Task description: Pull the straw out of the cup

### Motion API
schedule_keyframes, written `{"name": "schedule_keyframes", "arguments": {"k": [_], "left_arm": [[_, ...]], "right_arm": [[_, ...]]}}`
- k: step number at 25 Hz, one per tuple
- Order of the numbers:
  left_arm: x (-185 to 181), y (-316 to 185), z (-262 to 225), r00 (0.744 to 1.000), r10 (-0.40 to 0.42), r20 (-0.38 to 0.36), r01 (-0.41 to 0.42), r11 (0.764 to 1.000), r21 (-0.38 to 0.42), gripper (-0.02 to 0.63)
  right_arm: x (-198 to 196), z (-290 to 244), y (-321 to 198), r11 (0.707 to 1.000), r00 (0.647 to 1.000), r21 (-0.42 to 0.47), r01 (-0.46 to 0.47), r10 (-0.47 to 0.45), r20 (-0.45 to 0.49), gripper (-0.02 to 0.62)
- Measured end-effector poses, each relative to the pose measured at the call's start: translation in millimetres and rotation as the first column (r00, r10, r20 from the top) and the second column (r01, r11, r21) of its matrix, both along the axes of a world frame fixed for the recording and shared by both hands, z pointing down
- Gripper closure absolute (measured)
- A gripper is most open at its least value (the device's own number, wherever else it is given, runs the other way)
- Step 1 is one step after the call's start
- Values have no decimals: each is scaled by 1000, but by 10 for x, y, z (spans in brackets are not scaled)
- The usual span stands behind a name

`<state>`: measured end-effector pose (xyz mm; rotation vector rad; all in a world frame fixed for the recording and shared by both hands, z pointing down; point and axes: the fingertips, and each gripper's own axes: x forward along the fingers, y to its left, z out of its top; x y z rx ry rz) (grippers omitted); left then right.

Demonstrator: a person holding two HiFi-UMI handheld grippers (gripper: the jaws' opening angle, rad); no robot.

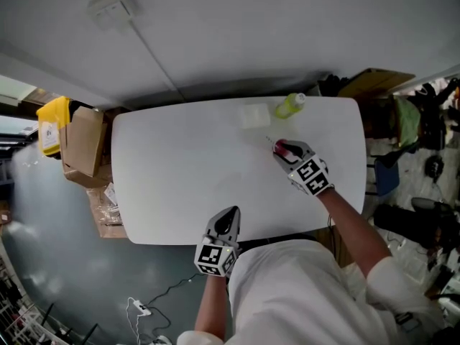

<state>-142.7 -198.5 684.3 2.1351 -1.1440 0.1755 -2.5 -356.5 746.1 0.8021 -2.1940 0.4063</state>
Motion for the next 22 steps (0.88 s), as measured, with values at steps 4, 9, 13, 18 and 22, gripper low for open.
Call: {"name": "schedule_keyframes", "arguments": {"k": [4,9,13,18,22], "left_arm": [[-86,-29,69,1000,-4,-4,4,1000,-10,604],[-200,-38,159,1000,-10,-10,10,1000,-27,604],[-278,-42,210,1000,-15,-12,14,999,-34,604],[-356,-49,237,1000,-13,-16,13,999,-36,604],[-379,-26,238,1000,0,-17,0,1000,-30,604]], "right_arm": [[-58,222,-104,1000,997,-2,16,-16,-71,445],[-88,422,-198,1000,992,-5,11,-12,-127,446],[-128,467,-235,1000,990,7,13,-12,-140,496],[-131,453,-268,999,987,46,15,-8,-158,545],[-93,359,-289,997,989,80,-3,15,-149,546]]}}
